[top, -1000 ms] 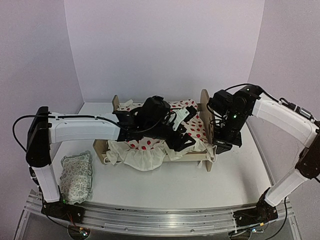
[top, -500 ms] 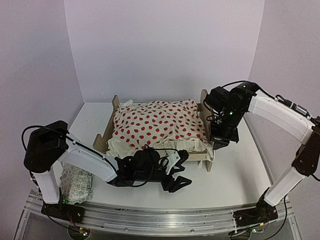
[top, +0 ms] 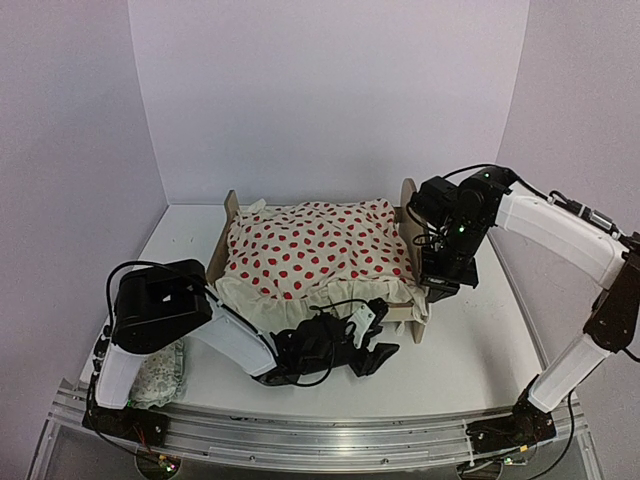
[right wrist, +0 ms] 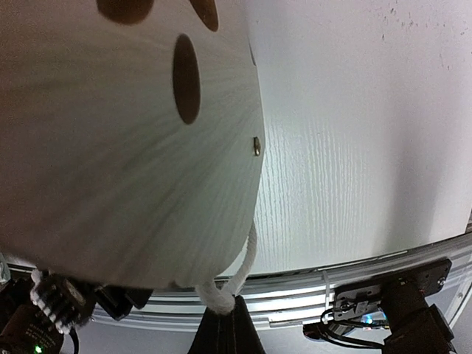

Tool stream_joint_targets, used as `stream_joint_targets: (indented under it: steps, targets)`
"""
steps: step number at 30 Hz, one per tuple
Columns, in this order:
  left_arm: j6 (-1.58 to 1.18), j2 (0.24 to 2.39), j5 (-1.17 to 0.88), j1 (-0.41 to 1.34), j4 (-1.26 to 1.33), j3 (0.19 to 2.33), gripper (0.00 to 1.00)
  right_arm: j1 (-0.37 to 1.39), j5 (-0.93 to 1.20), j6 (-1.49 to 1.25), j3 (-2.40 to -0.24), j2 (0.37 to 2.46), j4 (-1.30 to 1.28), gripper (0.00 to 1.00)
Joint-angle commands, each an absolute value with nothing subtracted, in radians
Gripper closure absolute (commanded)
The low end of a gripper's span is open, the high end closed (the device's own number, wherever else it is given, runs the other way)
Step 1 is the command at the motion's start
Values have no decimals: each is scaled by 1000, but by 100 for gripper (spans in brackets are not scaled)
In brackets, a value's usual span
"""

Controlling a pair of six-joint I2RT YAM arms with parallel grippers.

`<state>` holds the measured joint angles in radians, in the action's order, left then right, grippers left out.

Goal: Set up the pet bed
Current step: Cross the right ropes of the mattress closest to the robot.

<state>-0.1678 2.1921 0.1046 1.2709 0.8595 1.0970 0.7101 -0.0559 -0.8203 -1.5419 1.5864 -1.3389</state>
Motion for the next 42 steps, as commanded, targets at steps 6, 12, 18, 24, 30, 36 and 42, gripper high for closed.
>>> stream_joint_targets:
  steps: [6, 12, 18, 24, 30, 36, 42]
  targets:
    - [-304, 2348, 325, 1276, 1040, 1199, 42, 713, -35, -786, -1501, 1563, -1342, 100]
    - [-275, 2435, 291, 1278, 1125, 1247, 41, 713, -28, -769, -1509, 1580, -1340, 100]
    - [-260, 2501, 264, 1280, 1196, 1273, 42, 712, -16, -763, -1520, 1588, -1342, 100]
    - [-254, 2560, 278, 1293, 1115, 1366, 42, 712, -11, -772, -1490, 1567, -1341, 100]
    - [-272, 2615, 399, 1307, 948, 1492, 44, 712, -14, -774, -1476, 1548, -1340, 100]
    - [-280, 2637, 490, 1311, 797, 1566, 50, 712, -13, -774, -1473, 1533, -1342, 100]
    - [-296, 2636, 578, 1311, 689, 1597, 47, 712, -8, -772, -1476, 1535, -1340, 100]
